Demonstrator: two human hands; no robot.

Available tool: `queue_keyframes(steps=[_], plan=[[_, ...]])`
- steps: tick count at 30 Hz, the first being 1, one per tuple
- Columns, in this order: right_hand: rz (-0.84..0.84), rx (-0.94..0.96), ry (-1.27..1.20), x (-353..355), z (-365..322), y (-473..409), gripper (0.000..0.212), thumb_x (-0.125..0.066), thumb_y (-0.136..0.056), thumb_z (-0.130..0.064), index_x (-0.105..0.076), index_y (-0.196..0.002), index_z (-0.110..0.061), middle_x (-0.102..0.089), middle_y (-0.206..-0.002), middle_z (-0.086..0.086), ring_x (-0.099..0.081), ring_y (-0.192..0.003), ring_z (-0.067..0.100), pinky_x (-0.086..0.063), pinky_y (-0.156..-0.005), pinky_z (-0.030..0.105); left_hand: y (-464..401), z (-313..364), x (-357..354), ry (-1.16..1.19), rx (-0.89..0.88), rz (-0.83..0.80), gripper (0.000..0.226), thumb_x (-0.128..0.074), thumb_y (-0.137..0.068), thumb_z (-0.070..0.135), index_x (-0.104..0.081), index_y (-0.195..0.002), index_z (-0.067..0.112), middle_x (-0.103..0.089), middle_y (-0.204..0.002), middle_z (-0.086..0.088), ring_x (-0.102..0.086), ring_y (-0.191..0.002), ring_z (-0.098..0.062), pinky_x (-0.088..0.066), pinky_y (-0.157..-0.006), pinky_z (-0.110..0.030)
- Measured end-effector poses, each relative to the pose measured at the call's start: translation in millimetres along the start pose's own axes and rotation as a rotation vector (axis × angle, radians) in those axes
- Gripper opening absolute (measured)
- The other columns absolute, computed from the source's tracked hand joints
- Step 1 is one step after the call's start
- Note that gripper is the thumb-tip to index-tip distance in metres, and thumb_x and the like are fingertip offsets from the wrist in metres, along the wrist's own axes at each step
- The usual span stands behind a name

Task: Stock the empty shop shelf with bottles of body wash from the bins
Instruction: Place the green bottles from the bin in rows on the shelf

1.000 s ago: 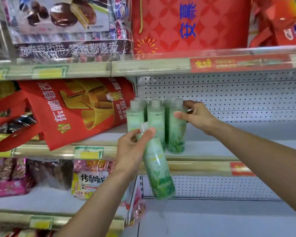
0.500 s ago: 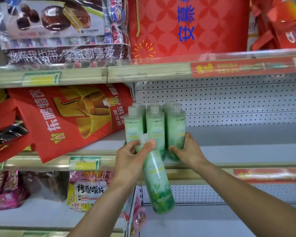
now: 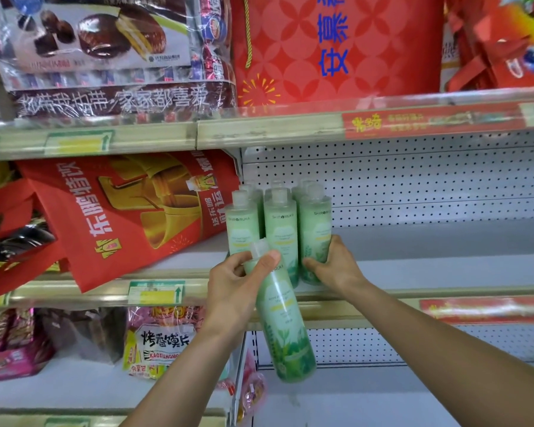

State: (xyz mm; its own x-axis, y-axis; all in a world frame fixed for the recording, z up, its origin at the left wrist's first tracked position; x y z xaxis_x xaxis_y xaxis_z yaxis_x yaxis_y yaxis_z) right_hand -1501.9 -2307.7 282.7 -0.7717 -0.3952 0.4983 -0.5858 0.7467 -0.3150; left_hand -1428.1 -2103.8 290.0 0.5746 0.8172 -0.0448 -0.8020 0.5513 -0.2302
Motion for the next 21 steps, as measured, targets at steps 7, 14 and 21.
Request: queue_keyframes(steps=[7, 14, 21], plan=[[-0.007, 0.007, 0.028, -3, -4, -6, 0.050, -0.072, -0.084, -0.017, -0.041, -0.121, -0.005, -0.059, -0.113, 0.010, -0.057, -0.099, 0.022, -0.047, -0.083, 0.030, 0, 8, 4, 0.016, -0.016, 0.005, 0.045, -0.078, -0.063, 0.047, -0.071, -0.099, 0.021, -0.077, -0.089, 0.004, -0.074, -0.081, -0.014, -0.059, -0.080, -0.036], [-0.021, -0.013, 0.016, -9, -3, -18, 0.052, -0.070, -0.084, -0.017, -0.039, -0.125, -0.004, -0.058, -0.118, 0.013, -0.057, -0.109, 0.029, -0.047, -0.087, 0.034, -2, 6, 9, 0.011, -0.037, 0.029, 0.031, -0.078, -0.072, 0.039, -0.070, -0.096, 0.022, -0.077, -0.084, 0.008, -0.073, -0.076, -0.008, -0.053, -0.059, -0.015], [-0.031, 0.003, -0.002, -13, -1, -29, 0.051, -0.069, -0.085, -0.015, -0.038, -0.123, -0.002, -0.057, -0.116, 0.014, -0.057, -0.109, 0.030, -0.047, -0.085, 0.034, -4, 4, 9, -0.002, -0.039, 0.047, 0.037, -0.078, -0.075, 0.038, -0.070, -0.104, 0.018, -0.077, -0.089, 0.006, -0.073, -0.077, -0.008, -0.054, -0.061, -0.016]])
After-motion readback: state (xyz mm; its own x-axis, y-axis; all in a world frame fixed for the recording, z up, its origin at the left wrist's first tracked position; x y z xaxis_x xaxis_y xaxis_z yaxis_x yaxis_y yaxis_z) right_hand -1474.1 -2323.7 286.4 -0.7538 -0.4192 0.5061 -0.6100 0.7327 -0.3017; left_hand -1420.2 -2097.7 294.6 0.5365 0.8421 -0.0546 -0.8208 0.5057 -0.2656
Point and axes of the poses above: each hand's wrist, its own y-axis away from the middle knuckle, its own x-axis out of the back of the hand, z = x × y, the point moved 8 cm from there along -y, towards the middle knuckle
